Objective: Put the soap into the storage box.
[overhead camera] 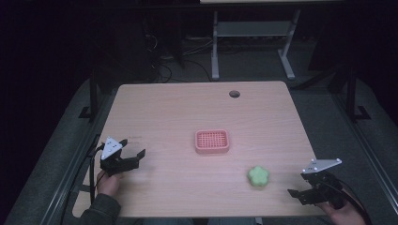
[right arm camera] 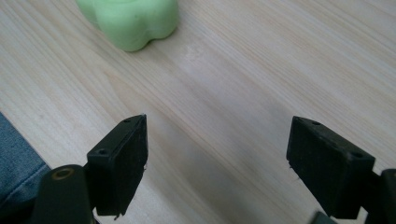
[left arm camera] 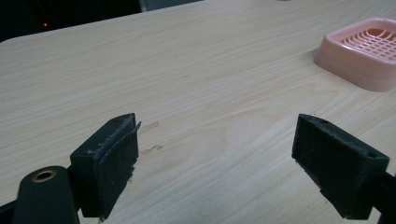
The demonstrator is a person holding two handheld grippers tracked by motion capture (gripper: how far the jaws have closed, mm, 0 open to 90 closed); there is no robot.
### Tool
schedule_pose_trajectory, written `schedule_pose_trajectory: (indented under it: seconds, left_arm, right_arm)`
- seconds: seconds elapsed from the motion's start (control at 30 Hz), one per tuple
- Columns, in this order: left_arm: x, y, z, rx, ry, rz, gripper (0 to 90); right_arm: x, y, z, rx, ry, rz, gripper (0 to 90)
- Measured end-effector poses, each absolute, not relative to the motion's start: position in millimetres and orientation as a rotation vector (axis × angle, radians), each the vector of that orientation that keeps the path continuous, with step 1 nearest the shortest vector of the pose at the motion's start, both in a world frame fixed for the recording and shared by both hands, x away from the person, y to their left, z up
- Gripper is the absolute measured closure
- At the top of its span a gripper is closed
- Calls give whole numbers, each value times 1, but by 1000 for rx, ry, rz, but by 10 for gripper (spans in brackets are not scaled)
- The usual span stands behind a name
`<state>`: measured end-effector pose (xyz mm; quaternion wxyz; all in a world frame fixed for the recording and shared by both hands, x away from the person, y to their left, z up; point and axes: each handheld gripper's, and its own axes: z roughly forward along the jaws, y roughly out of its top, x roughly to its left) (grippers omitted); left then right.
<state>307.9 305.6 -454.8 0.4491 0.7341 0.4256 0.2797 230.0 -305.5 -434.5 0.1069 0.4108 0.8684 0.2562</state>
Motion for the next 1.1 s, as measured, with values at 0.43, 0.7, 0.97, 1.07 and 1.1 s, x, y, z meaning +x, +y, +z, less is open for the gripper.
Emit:
schedule_pose_trajectory:
  seconds: [0.43,0.7,0.97,1.07,1.1]
  left_arm:
    - [307,304,-455,1824,1061,690,142]
    - [307,306,-454,1810,1071,697,142]
    - [307,306,-454,1808,1068,697,142]
    - [307,305,-455,1806,1063,694,142]
    - [307,306,-455,1806,1061,695,142]
  right_arm:
    - [232,-288,-430,1142,2598,735,202]
    - [238,-277,-427,1128,2619,713,184]
    - [247,-257,-420,1047,2667,683,170]
    - [251,-250,-419,1029,2691,661,170]
    - [253,-248,-418,1021,2697,653,170]
